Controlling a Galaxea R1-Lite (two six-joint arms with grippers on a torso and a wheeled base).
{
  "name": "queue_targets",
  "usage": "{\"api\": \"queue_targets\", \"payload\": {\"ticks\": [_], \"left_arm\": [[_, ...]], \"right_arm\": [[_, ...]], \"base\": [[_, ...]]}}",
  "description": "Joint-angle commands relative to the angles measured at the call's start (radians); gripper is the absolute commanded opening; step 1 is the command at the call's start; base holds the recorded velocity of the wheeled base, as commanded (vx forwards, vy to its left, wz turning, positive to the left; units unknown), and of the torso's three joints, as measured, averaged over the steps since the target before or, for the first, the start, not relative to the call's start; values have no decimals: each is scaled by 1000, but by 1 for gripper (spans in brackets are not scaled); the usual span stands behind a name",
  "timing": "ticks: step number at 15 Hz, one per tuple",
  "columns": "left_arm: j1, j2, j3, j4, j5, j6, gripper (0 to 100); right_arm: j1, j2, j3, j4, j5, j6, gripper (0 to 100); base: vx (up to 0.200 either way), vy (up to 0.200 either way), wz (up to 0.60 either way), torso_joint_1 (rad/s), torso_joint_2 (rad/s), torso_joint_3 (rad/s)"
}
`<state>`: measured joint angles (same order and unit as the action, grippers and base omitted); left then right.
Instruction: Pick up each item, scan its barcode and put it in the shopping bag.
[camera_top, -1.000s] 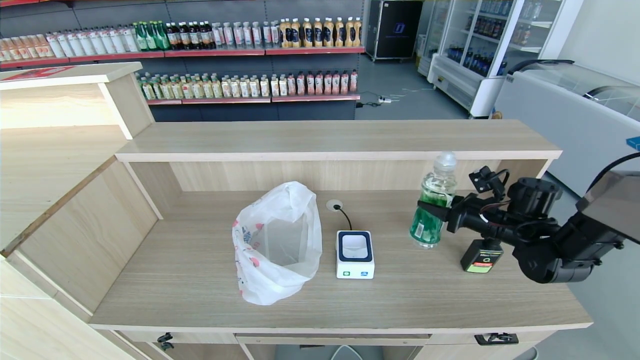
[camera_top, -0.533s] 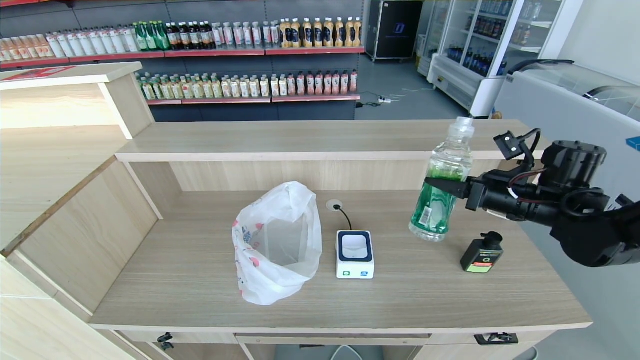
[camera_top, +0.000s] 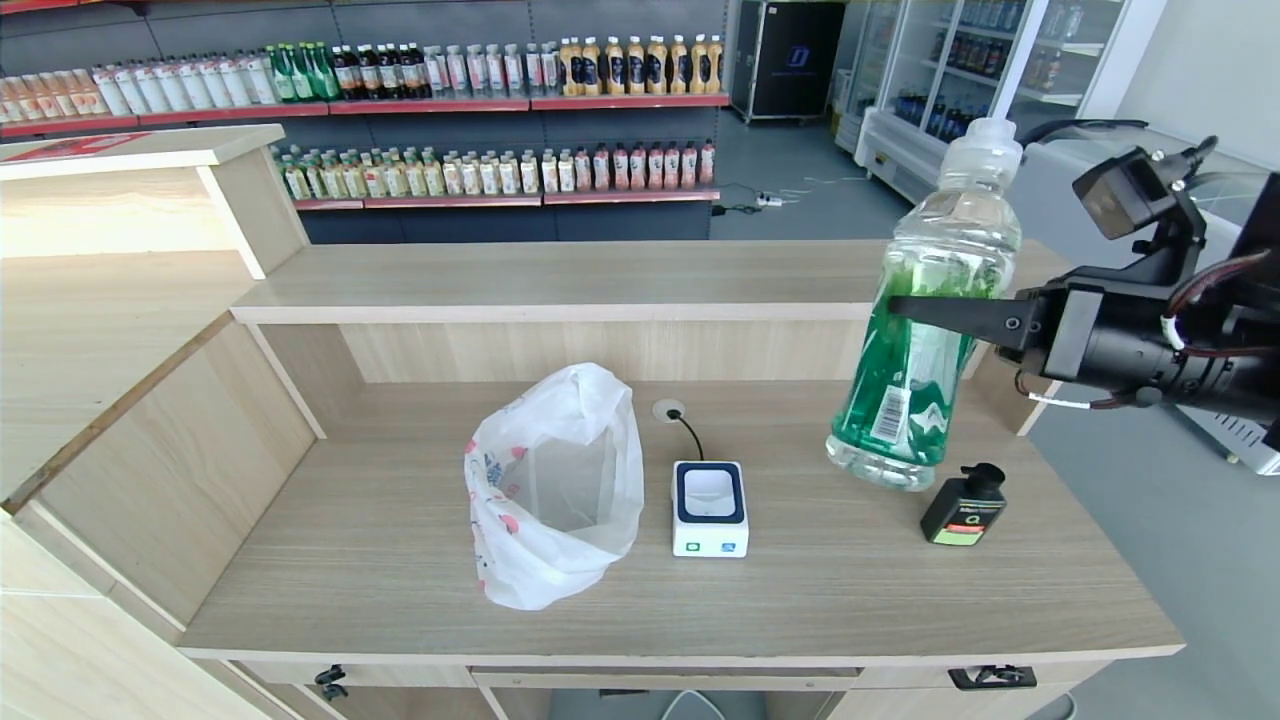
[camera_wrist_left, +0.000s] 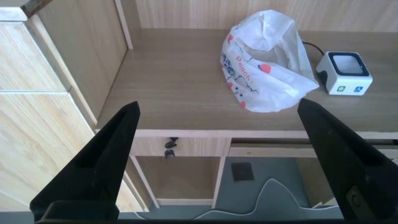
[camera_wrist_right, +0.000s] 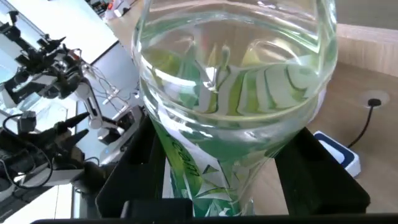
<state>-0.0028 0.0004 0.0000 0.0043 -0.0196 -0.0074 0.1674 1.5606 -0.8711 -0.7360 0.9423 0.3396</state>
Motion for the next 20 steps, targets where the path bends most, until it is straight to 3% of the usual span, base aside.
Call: {"api": "queue_targets", "payload": {"ticks": [1,9,20], "left_arm": [[0,1,0,0,0,0,100],[0,1,0,0,0,0,100],[0,1,0,0,0,0,100]], "right_arm": [[49,-105,-22,30,33,26,0],[84,-237,-54,87,182,207,0],[96,-298,-43,82,329,303,0]], "base": [[0,0,0,0,0,0],[0,0,0,0,0,0],[0,0,0,0,0,0]]}}
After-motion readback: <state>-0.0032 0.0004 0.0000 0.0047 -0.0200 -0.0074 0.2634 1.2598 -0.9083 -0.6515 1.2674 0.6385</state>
